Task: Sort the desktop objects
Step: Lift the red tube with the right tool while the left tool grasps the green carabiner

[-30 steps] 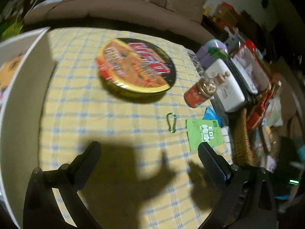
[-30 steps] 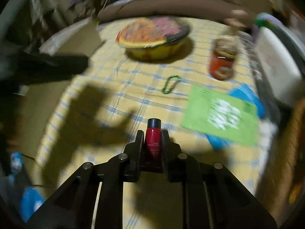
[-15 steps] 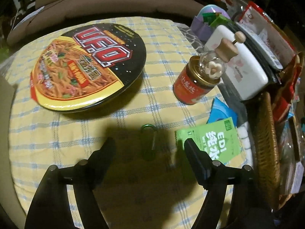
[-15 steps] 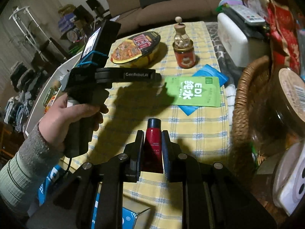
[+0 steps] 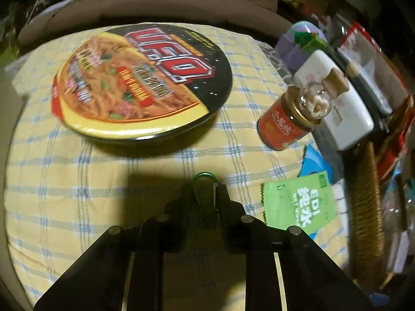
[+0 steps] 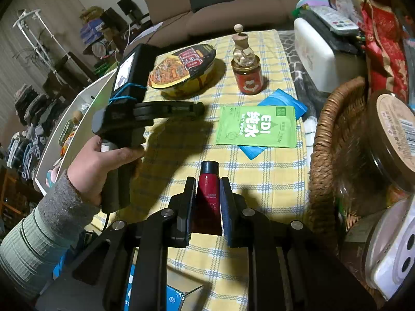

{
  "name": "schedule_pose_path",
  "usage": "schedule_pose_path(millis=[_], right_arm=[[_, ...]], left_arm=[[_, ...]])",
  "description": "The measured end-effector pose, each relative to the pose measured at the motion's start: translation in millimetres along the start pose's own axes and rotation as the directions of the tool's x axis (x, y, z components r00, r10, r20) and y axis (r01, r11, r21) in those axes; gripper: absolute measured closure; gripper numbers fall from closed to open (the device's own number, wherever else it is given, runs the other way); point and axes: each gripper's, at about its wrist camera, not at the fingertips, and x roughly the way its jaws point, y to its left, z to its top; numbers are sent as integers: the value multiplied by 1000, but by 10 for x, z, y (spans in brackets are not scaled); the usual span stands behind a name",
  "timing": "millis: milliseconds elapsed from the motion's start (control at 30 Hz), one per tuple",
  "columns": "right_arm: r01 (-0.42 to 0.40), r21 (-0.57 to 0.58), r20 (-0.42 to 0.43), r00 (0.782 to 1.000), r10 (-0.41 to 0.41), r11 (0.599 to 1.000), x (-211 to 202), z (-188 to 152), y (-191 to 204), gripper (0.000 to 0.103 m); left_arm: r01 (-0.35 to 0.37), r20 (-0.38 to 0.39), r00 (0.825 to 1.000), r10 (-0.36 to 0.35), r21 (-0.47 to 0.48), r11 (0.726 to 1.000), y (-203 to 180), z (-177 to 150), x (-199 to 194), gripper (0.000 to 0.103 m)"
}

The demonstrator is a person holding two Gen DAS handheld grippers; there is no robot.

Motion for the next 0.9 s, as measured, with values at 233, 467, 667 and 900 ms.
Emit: schedule_pose_path(millis=[233,467,667,900], right_arm=[[-11,-15,15,1000,11,1000,-77,29,87,86],[-57,-45,56,997,59,997,-368,27,435,86],[-119,-113,18,992,122,986,-474,69,1085,86],[-209,-211,-35,978,206,955,-424,382,2220,86]], left_arm=[[84,29,996,-83,-47,995,109,-124,-484,84],[205,82,976,-201,-42,978,127,-419,-1416,84],[270,141,955,-259,-62,961,424,-689,-2265,84],[196,218,962,-167,-122,973,1316,-881,-3053,83]])
